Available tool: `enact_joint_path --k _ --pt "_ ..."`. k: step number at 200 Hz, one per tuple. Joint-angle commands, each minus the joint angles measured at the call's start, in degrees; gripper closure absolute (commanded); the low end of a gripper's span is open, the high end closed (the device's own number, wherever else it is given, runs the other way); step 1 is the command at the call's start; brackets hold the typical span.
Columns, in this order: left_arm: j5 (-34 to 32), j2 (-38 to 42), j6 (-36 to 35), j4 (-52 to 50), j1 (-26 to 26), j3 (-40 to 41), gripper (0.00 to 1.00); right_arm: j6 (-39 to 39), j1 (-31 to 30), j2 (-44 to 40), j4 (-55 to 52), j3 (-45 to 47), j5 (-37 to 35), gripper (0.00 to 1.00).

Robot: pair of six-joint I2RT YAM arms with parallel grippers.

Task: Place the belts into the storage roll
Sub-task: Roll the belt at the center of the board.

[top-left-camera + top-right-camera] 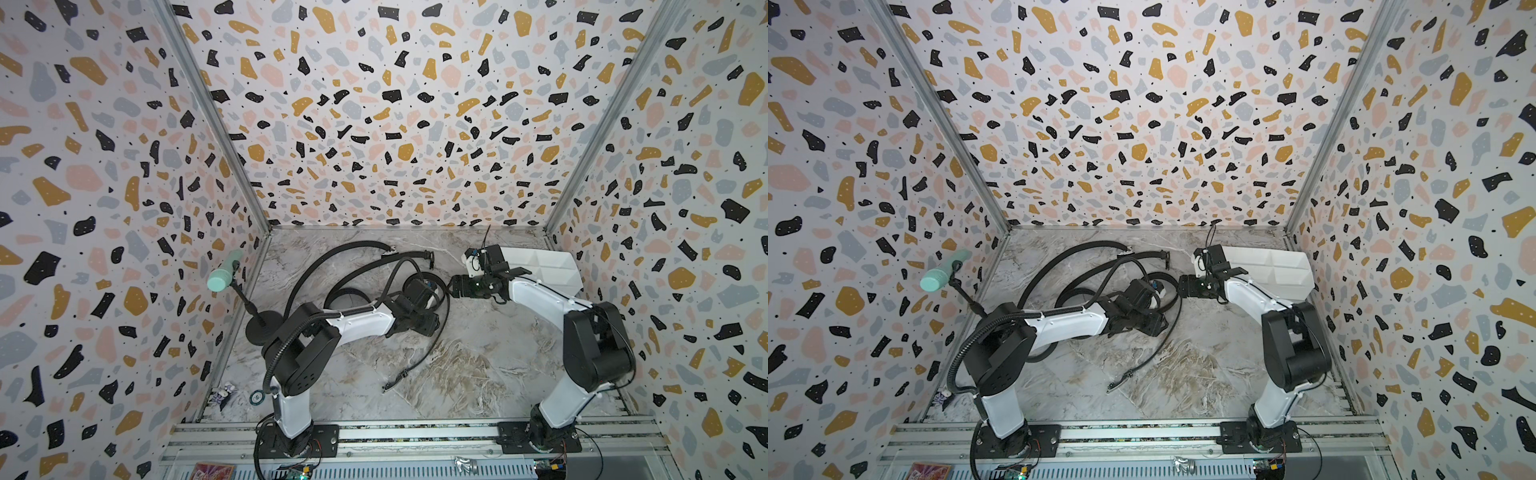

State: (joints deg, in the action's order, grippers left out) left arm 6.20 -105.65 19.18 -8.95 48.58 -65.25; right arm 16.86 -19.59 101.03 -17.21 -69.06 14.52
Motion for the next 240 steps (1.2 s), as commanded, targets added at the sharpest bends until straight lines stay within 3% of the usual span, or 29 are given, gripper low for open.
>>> enact_joint_path --k 1,27,68,104,187,240 --pt "1.69 -1.4 0.32 -0.15 1.61 -0.15 0.4 -3.02 -2.1 6.07 -3.08 -6.99 -4.97 0.16" --pt "1.27 -4.04 0.05 -1.6 3.06 -2.08 0.44 -4.52 -3.99 13.26 -6.58 -13.73 -8.95 0.18" --pt "-4.22 -4.85 -1.02 -5.09 3.4 -1.73 0.79 -7.83 -5.22 17.43 -13.04 -16.97 -12.71 0.36" --pt "-8.92 -3.77 -2.68 -7.05 3.01 0.74 1.0 -10.29 -5.37 13.17 -18.1 -11.97 -16.57 0.45" --pt "-16.62 -5.95 -5.64 -10.02 1.0 0.64 1.0 -9.92 -5.37 2.83 -25.44 0.31 -21.27 0.51" --pt "-20.88 -5.15 -6.26 -11.54 -2.96 0.88 1.0 -8.65 -4.15 -1.2 -26.03 7.71 -22.49 0.55"
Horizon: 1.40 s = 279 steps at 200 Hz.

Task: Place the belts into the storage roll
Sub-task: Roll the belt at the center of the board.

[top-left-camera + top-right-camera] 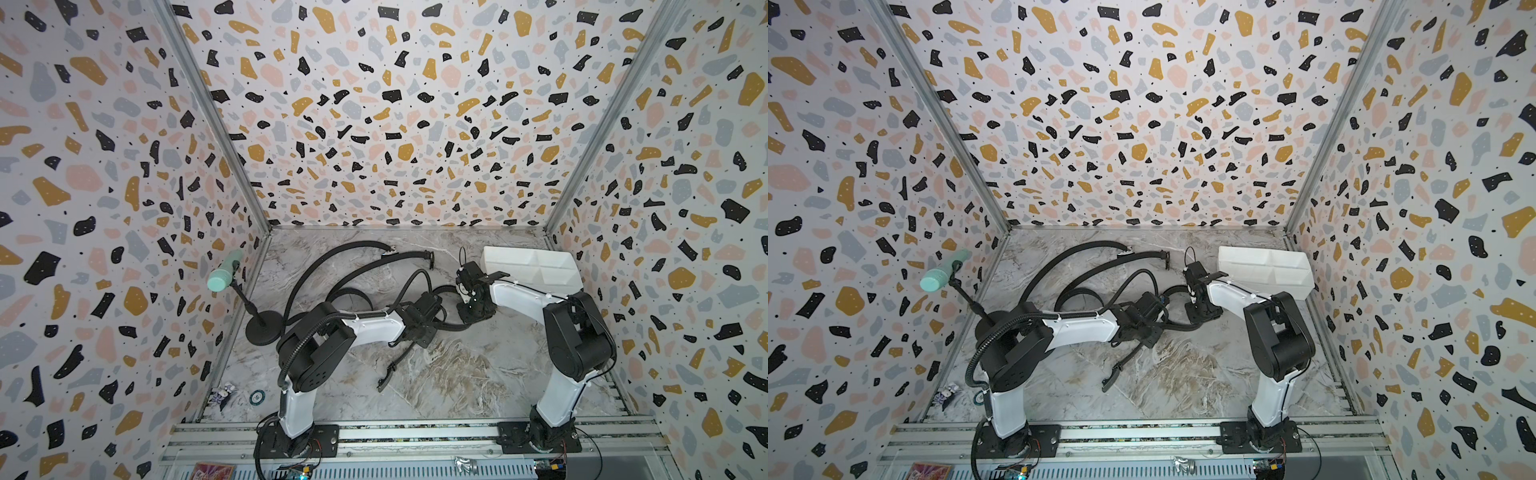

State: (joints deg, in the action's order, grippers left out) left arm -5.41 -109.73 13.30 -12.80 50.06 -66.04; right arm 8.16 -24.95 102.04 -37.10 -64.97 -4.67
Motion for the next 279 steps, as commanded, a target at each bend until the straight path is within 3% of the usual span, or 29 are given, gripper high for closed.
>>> enact_joint_path --k 1,73,154,208,256,279 --pt "-9.32 -1.04 -0.38 -7.69 -4.54 1.69 1.0 0.12 1.26 -2.25 -6.1 3.71 -3.32 0.55" --pt "-12.52 1.41 -0.07 -11.55 -6.01 1.82 1.0 0.64 5.18 -3.02 -4.73 7.88 -4.25 0.48" --pt "-6.14 3.17 -0.93 -11.15 -5.52 2.4 1.0 0.16 8.28 -1.92 0.75 8.05 3.45 0.45" --pt "-4.24 0.49 -3.68 -13.22 -2.02 -1.68 1.0 2.76 11.68 -2.52 7.52 10.09 12.77 0.28" --pt "-6.35 0.78 -3.79 -13.27 -1.79 -0.99 1.0 4.57 14.43 -3.34 9.5 11.77 12.99 0.35" --pt "-9.5 0.11 -4.89 -14.57 -1.81 -3.88 1.0 5.02 15.48 -3.7 9.73 12.83 12.17 0.53"
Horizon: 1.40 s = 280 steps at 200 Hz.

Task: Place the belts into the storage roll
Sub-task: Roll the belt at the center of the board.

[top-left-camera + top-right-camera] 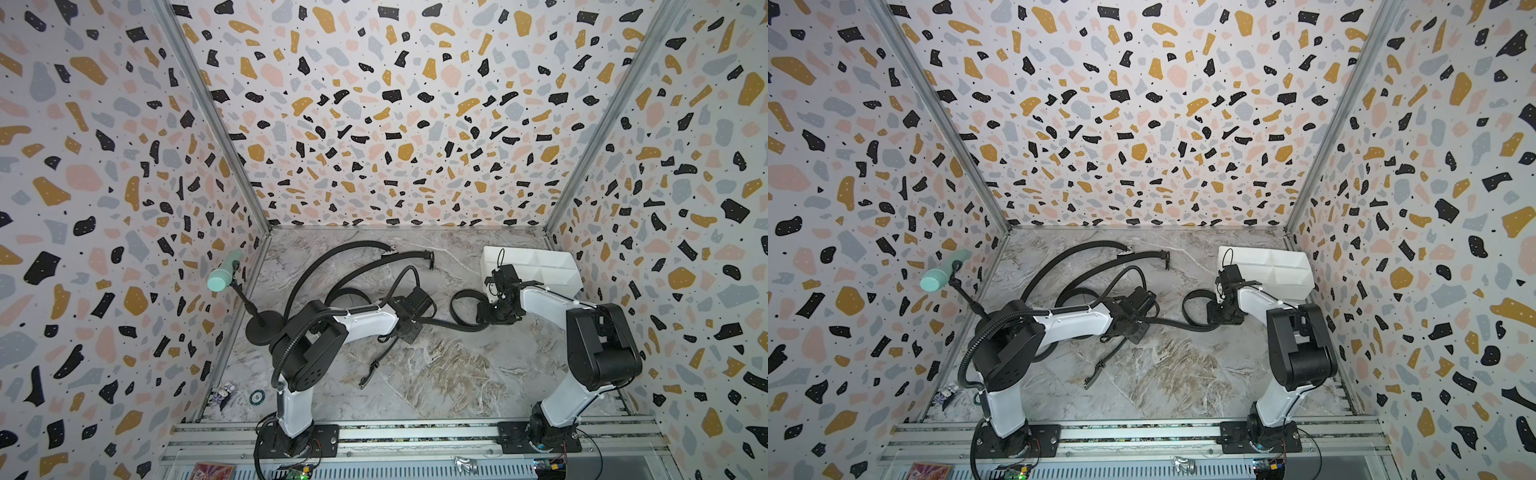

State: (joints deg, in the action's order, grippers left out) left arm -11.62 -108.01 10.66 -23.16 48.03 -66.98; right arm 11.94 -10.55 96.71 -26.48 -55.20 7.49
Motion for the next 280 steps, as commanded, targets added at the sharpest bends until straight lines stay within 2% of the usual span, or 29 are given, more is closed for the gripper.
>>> enact_joint_path --k 1,38,93,114,133,153,196,221,280 --pt "-3.35 -1.7 -2.36 -4.24 0.27 -3.09 1.0 1.24 1.06 1.64 -0.96 3.11 -0.04 0.54" --pt "-6.45 -6.91 -7.01 -5.62 0.2 -12.09 1.0 1.91 -0.28 2.26 -2.46 5.0 -0.87 0.68" --pt "-6.93 -16.03 -11.23 -8.26 -0.66 -22.66 1.0 8.21 -9.66 -3.21 -6.29 9.93 -1.71 0.86" --pt "-8.58 -17.37 -12.35 -9.37 -0.66 -24.22 0.79 10.53 -12.14 -4.76 -6.75 12.53 -1.29 0.89" --pt "-12.65 -17.26 -13.4 -9.54 -0.78 -23.86 0.57 11.91 -13.84 -6.3 -6.8 13.73 -0.35 0.91" --pt "-16.72 -16.95 -14.16 -9.44 -1.47 -23.38 0.47 13.84 -16.74 -6.91 -7.78 13.1 0.84 0.92" --pt "-17.06 -17.95 -16.5 -8.14 -3.28 -27.23 0.34 18.16 -24.77 -5.87 -9.44 14.03 -0.69 0.93" --pt "-12.28 -18.9 -17.06 -8.58 -3.04 -30.28 0.27 21.36 -27.78 -7.07 -10.67 15.53 -2.87 0.93" --pt "-5.67 -18.2 -16.96 -6.99 1.54 -28.82 0.24 27.65 -29.34 -16.29 -12.1 20.22 -3.5 0.93"
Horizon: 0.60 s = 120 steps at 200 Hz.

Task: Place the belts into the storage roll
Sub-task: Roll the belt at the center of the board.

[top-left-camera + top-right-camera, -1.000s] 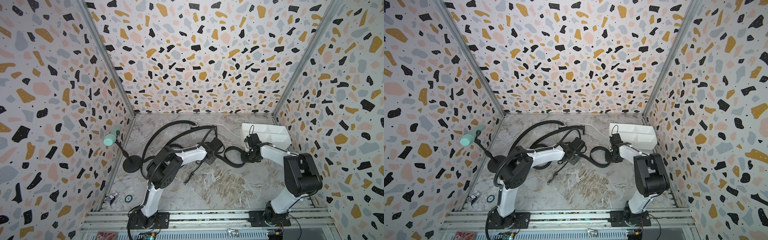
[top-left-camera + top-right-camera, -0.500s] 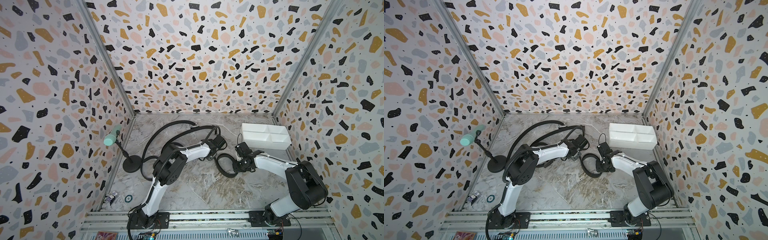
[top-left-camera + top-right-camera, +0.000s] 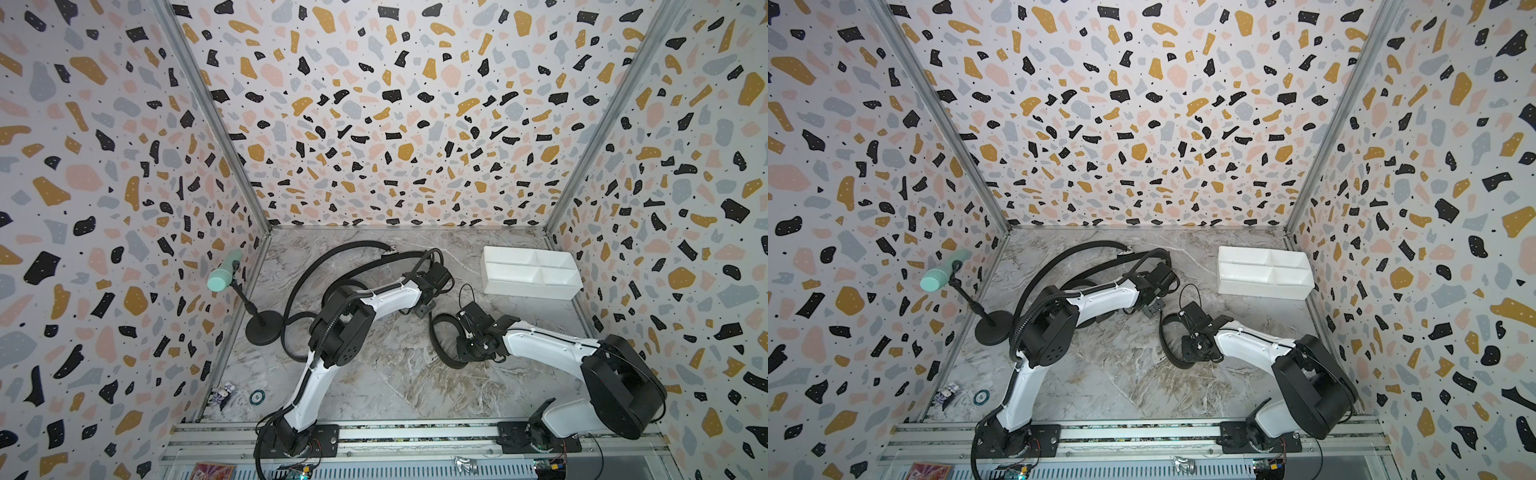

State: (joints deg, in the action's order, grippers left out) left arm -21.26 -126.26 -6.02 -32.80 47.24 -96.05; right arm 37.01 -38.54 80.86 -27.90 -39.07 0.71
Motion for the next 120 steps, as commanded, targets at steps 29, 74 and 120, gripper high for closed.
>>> enact_joint_path --k 29,74,120 --pt "3.95 0.42 -2.1 1.05 5.67 -1.56 0.22 2.88 -2.29 0.31 -10.68 5.52 3.02 0.93" --pt "-1.92 4.28 -1.34 5.19 5.57 4.68 0.2 2.8 -3.04 1.35 -8.83 7.16 3.0 0.92" --pt "-4.26 11.47 3.66 9.91 0.44 11.65 0.09 2.45 -7.3 5.56 -8.49 4.68 2.39 0.89"
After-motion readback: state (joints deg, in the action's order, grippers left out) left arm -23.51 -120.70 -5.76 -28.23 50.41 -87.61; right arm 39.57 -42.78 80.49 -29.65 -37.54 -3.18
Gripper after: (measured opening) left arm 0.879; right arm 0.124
